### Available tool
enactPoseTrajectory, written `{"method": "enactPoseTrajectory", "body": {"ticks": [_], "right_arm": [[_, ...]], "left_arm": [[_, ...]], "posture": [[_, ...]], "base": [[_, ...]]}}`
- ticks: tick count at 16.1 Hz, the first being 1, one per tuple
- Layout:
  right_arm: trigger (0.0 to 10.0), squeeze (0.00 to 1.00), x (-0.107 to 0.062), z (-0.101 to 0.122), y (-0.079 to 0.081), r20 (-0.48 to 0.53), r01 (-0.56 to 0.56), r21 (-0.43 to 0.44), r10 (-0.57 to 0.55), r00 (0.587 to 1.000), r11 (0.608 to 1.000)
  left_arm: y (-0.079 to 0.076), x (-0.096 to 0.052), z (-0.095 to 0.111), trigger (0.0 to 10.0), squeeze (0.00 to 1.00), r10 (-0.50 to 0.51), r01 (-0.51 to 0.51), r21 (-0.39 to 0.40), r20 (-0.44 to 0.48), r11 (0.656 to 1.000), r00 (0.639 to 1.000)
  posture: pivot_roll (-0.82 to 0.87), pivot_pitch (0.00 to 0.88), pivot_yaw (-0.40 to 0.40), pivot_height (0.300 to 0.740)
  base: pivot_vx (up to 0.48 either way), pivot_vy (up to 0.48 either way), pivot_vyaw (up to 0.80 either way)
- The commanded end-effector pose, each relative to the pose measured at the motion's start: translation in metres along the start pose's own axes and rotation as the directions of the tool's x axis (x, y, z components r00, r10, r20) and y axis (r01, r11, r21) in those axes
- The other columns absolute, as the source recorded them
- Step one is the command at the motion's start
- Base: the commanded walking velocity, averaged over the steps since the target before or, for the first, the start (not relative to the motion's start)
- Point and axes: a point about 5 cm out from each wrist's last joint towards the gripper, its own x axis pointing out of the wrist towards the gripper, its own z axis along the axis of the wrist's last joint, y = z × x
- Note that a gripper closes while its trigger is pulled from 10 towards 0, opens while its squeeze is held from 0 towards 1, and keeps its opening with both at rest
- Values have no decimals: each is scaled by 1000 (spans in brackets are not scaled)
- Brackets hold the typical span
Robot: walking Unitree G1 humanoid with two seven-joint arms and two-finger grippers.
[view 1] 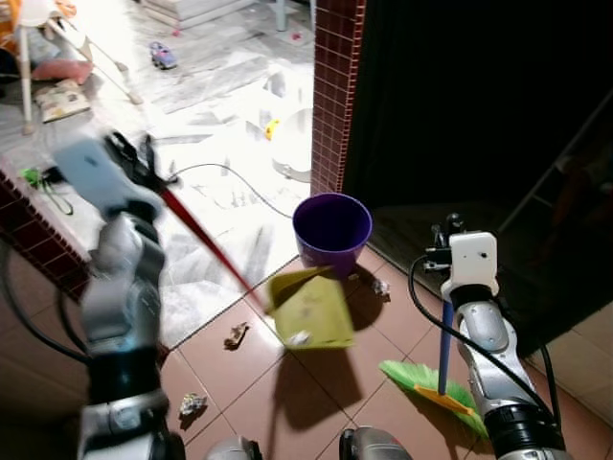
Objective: Sweep floor
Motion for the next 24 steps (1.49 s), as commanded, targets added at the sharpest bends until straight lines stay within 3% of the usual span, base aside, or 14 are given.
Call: {"method": "enactPoseTrajectory", "body": {"ticks": [1, 5, 12, 17, 24], "right_arm": [[10000, 0, 0, 0, 0, 4, -16, -12, 16, 1000, 1000], [10000, 0, 2, 2, 4, 13, -33, -14, 34, 999, 999], [10000, 0, 1, 2, 9, 21, -56, -15, 56, 998, 998], [10000, 0, 2, 4, 12, 30, -65, -10, 65, 997, 998], [10000, 0, -2, 3, 18, 32, -82, 3, 82, 996, 997]], "left_arm": [[-7, 6, 26, 10000, 0, -18, 23, -45, 102, 999, 995], [-15, 20, 60, 10000, 0, -18, 39, -96, 208, 995, 978], [-32, 44, 107, 10000, 0, -35, 81, -110, 369, 991, 929], [-26, 50, 102, 10000, 0, -7, 27, -45, 386, 999, 922], [-39, 53, 94, 10000, 0, -53, 67, -22, 391, 998, 919]], "posture": [[-110, 0, 52, 740], [-110, 0, 50, 740], [-126, 0, 62, 740], [-125, 0, 64, 740], [-127, 0, 76, 740]], "base": [[0, 0, 0], [0, 0, -123], [0, 0, -602], [54, 0, 0], [388, 0, -748]]}}
